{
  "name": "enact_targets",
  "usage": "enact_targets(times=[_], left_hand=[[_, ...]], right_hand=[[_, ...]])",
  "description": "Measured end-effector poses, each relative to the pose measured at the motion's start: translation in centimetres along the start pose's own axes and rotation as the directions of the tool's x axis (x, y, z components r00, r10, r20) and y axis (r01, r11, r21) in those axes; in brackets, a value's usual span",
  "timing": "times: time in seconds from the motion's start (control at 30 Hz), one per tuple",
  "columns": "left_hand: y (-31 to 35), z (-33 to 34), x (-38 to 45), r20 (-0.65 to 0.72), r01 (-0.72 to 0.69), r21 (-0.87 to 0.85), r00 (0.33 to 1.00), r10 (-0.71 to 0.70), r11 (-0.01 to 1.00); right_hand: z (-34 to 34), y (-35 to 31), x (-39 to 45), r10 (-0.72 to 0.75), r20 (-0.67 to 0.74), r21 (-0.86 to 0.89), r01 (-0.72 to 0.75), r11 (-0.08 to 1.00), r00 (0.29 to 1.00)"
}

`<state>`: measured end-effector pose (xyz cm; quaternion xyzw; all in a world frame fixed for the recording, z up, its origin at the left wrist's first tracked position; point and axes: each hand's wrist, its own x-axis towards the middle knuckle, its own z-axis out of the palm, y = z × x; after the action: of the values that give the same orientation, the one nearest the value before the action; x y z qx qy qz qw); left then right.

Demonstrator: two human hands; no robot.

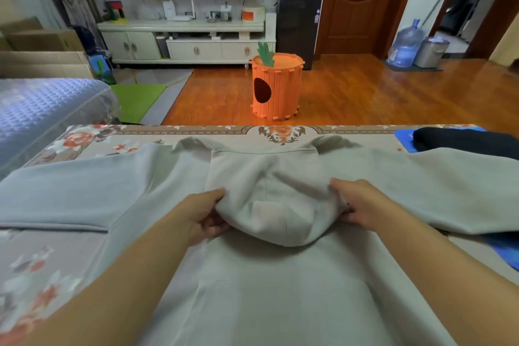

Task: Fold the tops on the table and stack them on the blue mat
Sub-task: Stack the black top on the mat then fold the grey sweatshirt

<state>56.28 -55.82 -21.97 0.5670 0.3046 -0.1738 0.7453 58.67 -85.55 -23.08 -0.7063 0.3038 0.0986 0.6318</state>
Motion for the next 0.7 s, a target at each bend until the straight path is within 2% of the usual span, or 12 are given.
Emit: enact_targets(times=[0.17, 0.2, 0.23, 0.27, 0.3, 0.33, 0.37, 0.43, 0.47, 0.57, 0.63, 0.7], left_hand=[[0.2, 0.7, 0.9, 0.086, -0.252, -0.102, 0.962, 0.261, 0.962], [0.0, 0.4, 0.9, 0.099, -0.27, -0.163, 0.952, 0.288, 0.949], [0.0, -0.1, 0.8, 0.093, -0.264, -0.198, 0.954, 0.286, 0.944], [-0.1, -0.6, 0.7, 0.076, -0.244, -0.218, 0.961, 0.265, 0.945], [0.0, -1.0, 0.8, 0.055, -0.215, -0.243, 0.97, 0.235, 0.946], [0.2, -1.4, 1.0, 0.034, -0.182, -0.255, 0.98, 0.197, 0.95], [0.4, -1.8, 1.2, 0.017, -0.154, -0.259, 0.986, 0.164, 0.954], [0.9, -2.5, 1.3, 0.074, -0.083, -0.215, 0.992, 0.101, 0.973], [1.2, -2.7, 1.4, 0.119, -0.048, -0.186, 0.99, 0.071, 0.981], [2.1, -3.0, 1.9, 0.19, 0.003, -0.052, 0.982, 0.007, 0.999], [2.2, -2.8, 2.0, 0.222, 0.005, 0.032, 0.975, -0.012, 0.999], [2.1, -2.6, 2.3, 0.211, -0.005, 0.098, 0.977, -0.016, 0.995]], right_hand=[[2.1, 0.6, -0.4, -0.081, 0.068, 0.262, 0.061, 0.963, 0.994], [2.1, 1.1, -0.4, -0.127, 0.0, 0.175, 0.125, 0.977, 0.992], [2.0, 1.3, -0.5, -0.21, -0.108, -0.02, 0.209, 0.978, 0.972], [1.8, 1.3, -0.5, -0.336, -0.226, -0.292, 0.266, 0.919, 0.914], [1.6, 1.2, -0.5, -0.46, -0.261, -0.514, 0.281, 0.811, 0.849], [1.5, 0.8, -0.5, -0.512, -0.237, -0.615, 0.28, 0.737, 0.826], [1.5, 0.4, -0.3, -0.468, -0.199, -0.63, 0.253, 0.734, 0.861], [1.7, -0.3, 0.0, -0.276, -0.116, -0.541, 0.172, 0.823, 0.954], [1.7, -0.4, 0.1, -0.207, -0.067, -0.483, 0.15, 0.863, 0.976], [1.6, 0.2, 0.8, -0.171, -0.003, -0.323, 0.16, 0.933, 0.985], [1.2, 0.3, 1.5, -0.132, -0.005, -0.226, 0.128, 0.966, 0.991], [0.5, 0.0, 1.9, -0.159, -0.035, -0.129, 0.153, 0.98, 0.987]])
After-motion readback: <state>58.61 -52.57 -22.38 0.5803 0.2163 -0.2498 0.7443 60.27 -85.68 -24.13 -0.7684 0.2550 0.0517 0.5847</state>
